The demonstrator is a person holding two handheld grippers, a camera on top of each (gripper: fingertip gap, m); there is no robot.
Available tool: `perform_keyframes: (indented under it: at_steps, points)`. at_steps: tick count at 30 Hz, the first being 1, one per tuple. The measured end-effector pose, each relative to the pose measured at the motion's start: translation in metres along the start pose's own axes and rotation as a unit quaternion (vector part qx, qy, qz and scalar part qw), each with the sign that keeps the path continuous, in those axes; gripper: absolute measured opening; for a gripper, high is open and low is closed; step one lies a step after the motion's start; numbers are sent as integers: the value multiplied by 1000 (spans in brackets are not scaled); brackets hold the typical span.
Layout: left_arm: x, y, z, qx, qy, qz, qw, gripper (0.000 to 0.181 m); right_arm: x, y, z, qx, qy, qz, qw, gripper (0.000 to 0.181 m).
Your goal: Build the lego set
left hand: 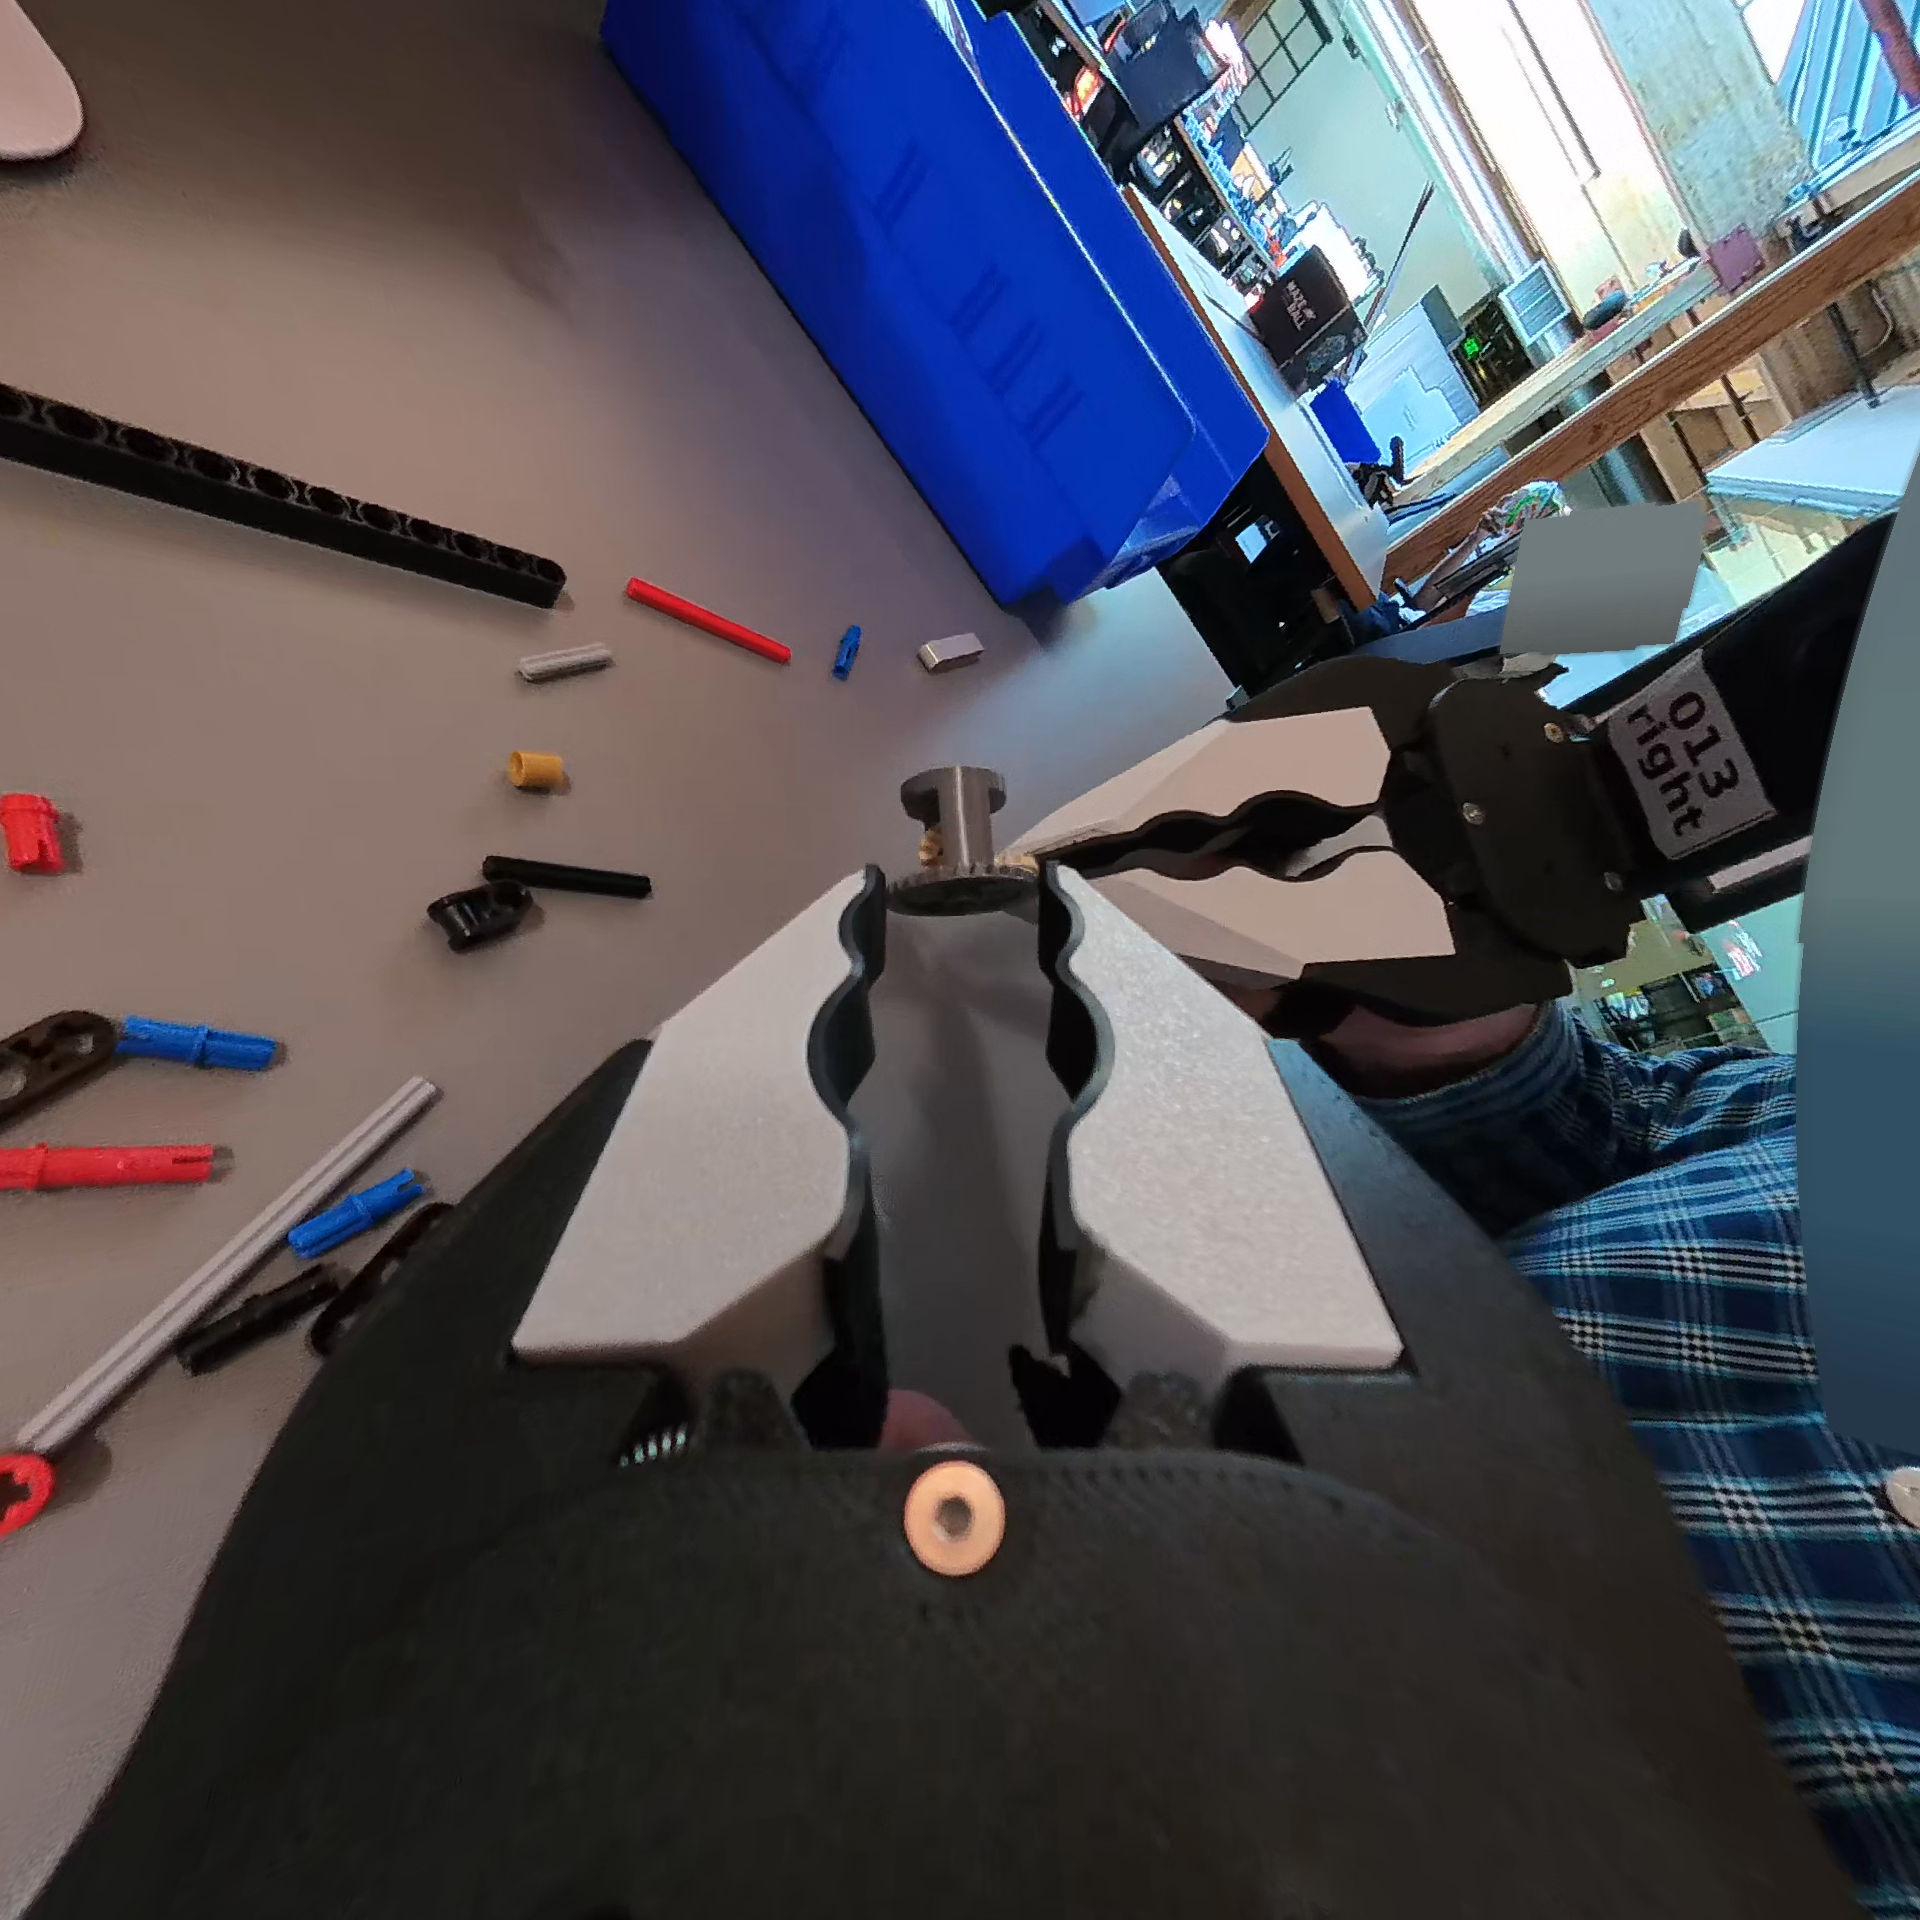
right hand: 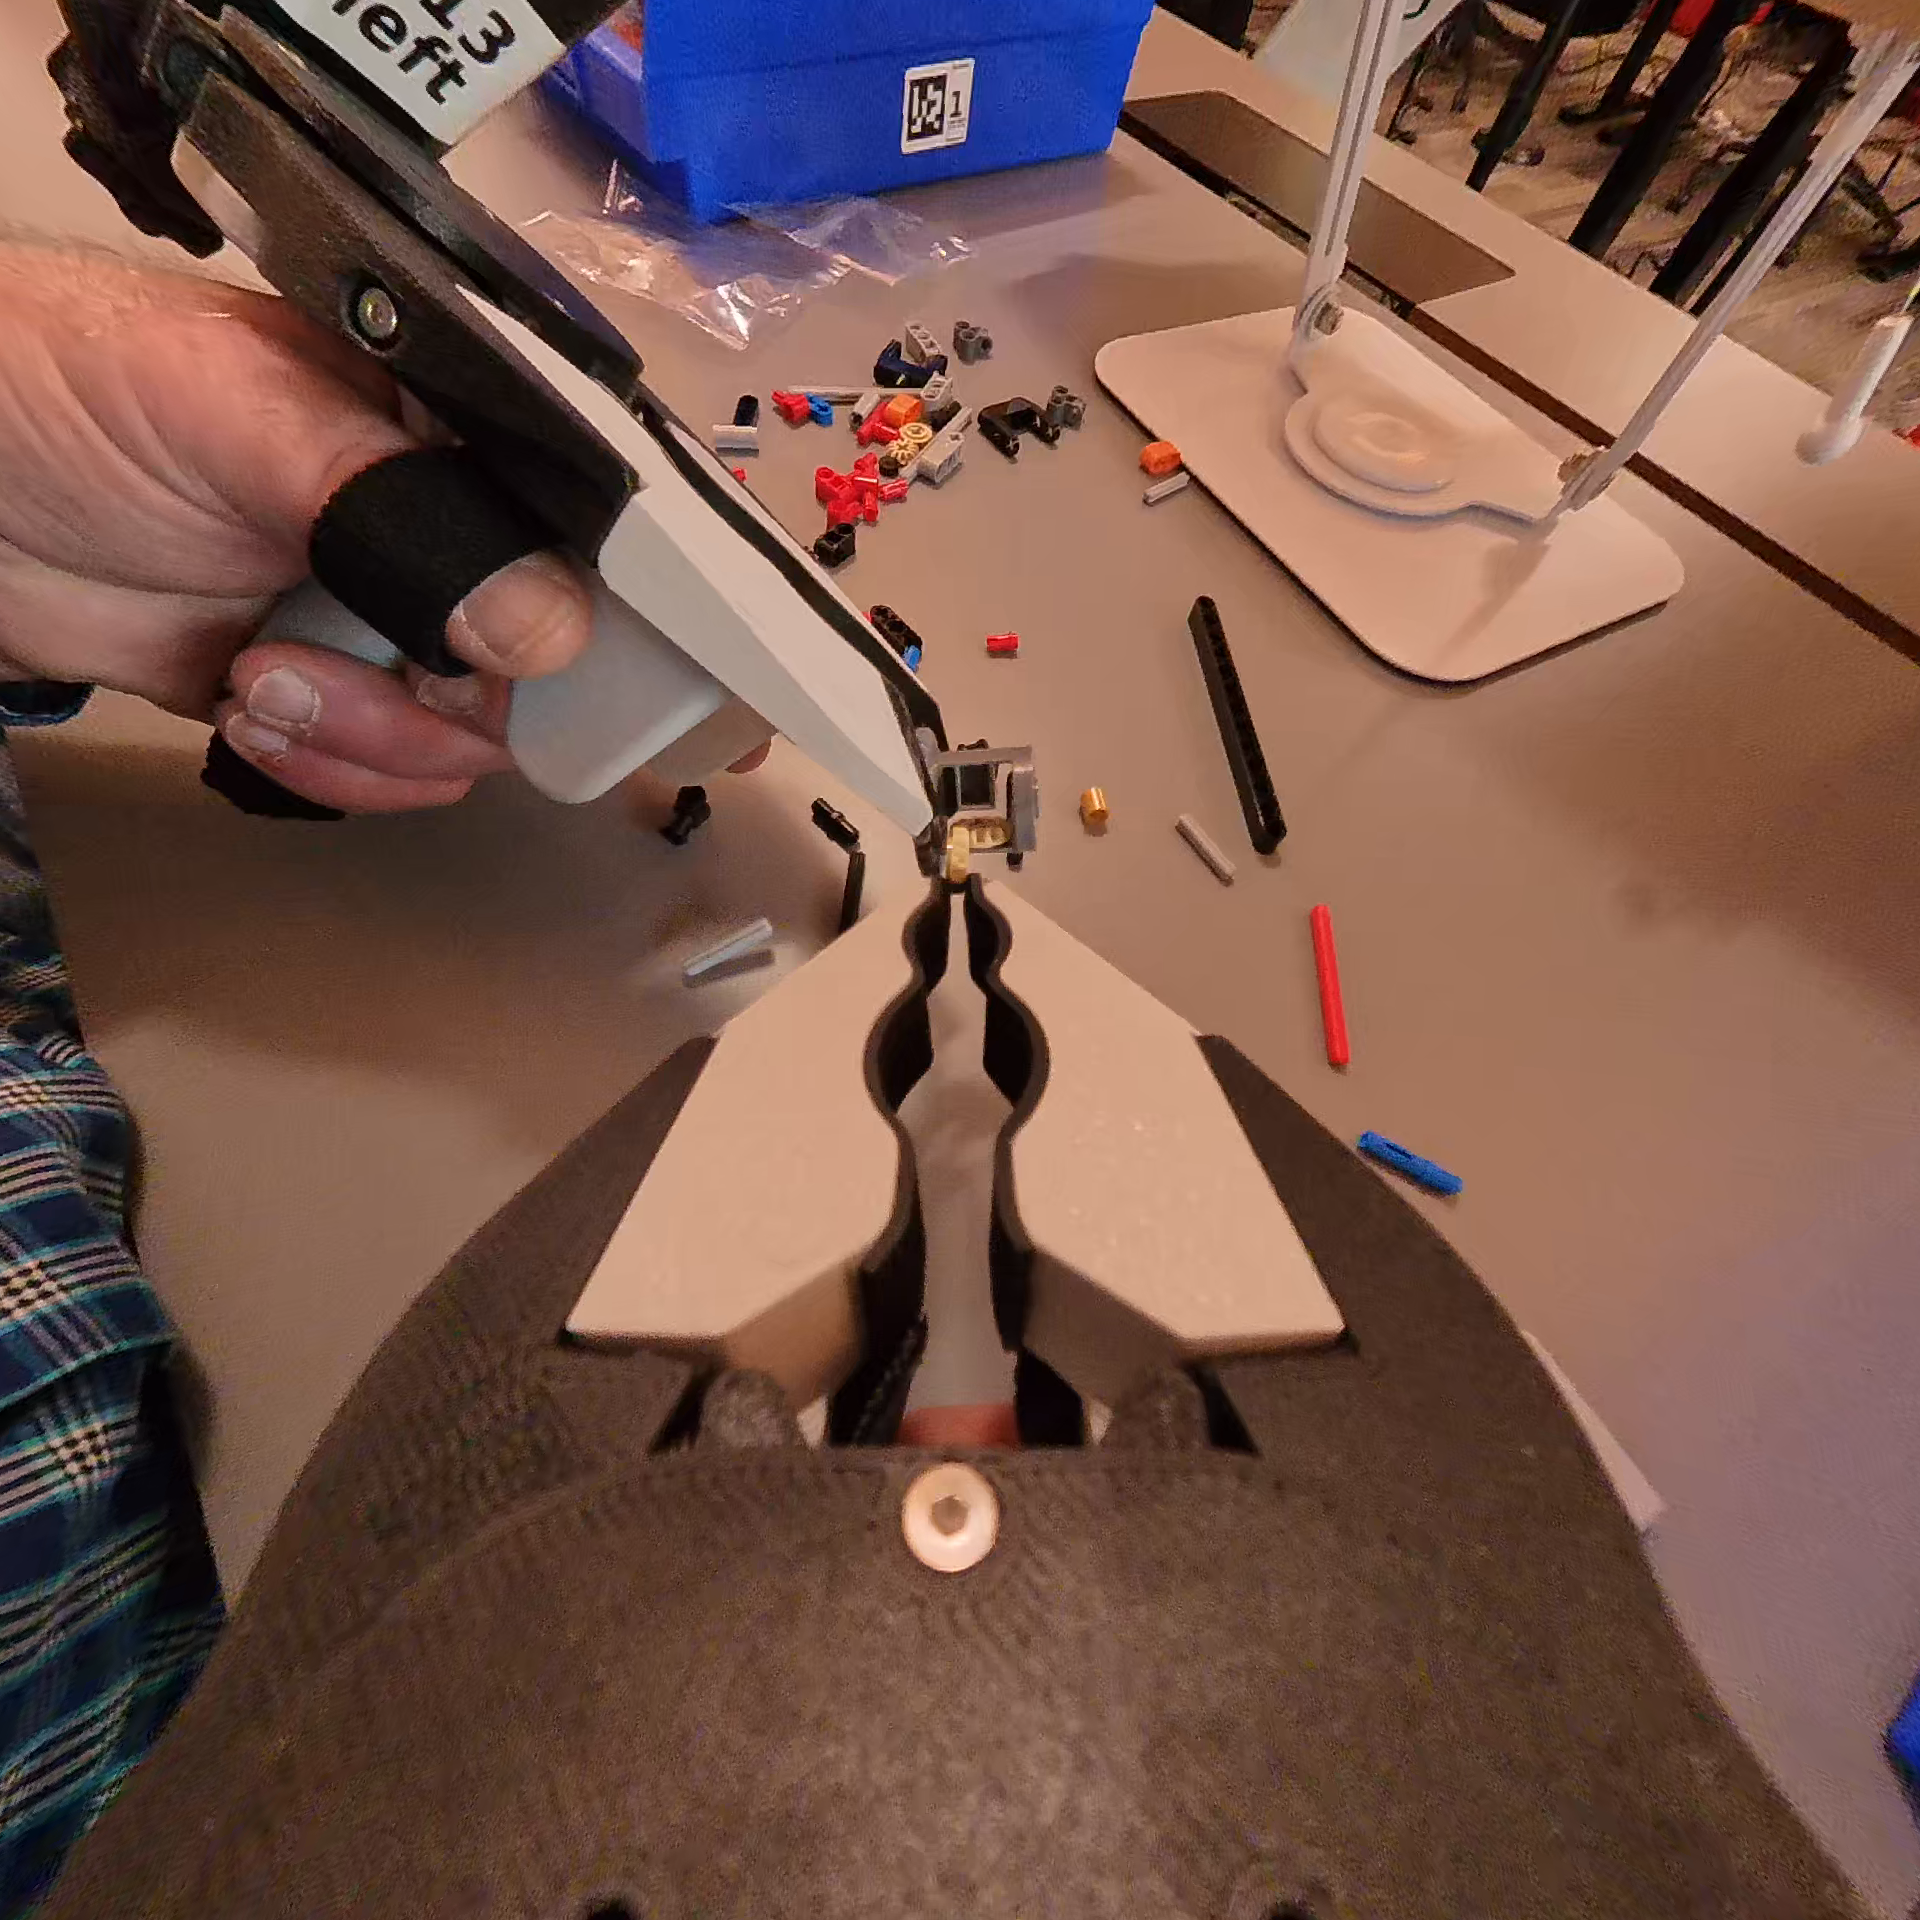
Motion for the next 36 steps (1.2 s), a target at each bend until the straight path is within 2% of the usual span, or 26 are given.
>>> perform_keyframes:
  at_steps: [1, 4, 18, 25, 31, 36]
  points:
    - [0, 0, 0, 0, 1, 1, 1000, 27, -1, -1, -1, -3, 2, -2, 1000, 0]
    - [1, 1, -1, 4, 2, 4, 1000, 27, -3, -3, -2, -1, -13, -13, 1000, 0]
    - [5, 3, -3, 37, -14, 20, 999, 27, 0, -6, -9, -50, -64, 37, 996, 2]
    - [5, 3, -1, 15, 0, 12, 1000, 27, -3, -9, -12, -43, -76, 23, 996, 7]
    - [3, 2, 1, 11, 2, 8, 1000, 27, -7, -2, -14, -27, -69, 13, 997, 0]
    - [-2, 3, 3, 17, -14, 7, 1000, 27, -23, 18, -16, -7, -64, 51, 997, 10]
Point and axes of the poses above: each gripper's, where its closed fingertips meet, x out along the fingers, y out of its underside, z = x × y across the jaws, the point moved 9 cm from there along -x, back along the fingers, and after that the axes turned 12 degrees about -x, right-handed, at the moved point
